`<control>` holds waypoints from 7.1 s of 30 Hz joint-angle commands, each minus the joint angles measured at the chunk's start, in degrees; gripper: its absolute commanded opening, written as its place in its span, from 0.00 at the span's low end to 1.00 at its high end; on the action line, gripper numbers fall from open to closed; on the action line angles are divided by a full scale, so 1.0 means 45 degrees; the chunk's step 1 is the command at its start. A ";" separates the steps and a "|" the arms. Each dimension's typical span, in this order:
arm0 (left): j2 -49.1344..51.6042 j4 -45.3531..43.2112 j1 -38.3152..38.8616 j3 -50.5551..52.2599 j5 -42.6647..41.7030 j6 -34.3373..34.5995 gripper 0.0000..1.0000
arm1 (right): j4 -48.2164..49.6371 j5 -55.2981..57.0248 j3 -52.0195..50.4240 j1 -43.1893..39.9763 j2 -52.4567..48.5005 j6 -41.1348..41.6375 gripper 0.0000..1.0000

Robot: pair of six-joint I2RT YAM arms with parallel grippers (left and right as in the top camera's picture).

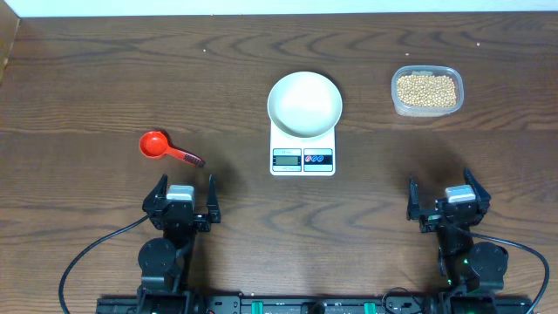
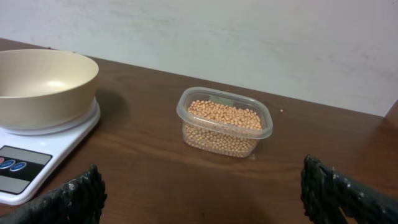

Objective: Scoop item into bowl and weigh 50g on scale

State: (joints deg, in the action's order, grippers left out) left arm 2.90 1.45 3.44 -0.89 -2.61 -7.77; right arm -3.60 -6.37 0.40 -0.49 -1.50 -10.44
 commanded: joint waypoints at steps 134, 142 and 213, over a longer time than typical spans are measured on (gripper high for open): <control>2.2420 0.9452 -0.0952 -1.5606 0.3322 1.2905 0.92 | -0.0049 0.0053 -0.0019 0.0199 -0.0039 -0.0078 0.99; 2.3173 0.9029 -0.0952 -1.5606 0.3293 1.2910 0.91 | -0.0049 0.0053 -0.0019 0.0199 -0.0039 -0.0078 0.99; 2.4596 0.8446 -0.1467 -1.5528 0.2720 1.3605 0.12 | -0.0049 0.0053 -0.0019 0.0199 -0.0039 -0.0078 0.99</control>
State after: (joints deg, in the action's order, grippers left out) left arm 112.44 38.63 -2.90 -70.67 9.76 53.78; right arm -3.62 -6.37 0.40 -0.45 -1.74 -10.44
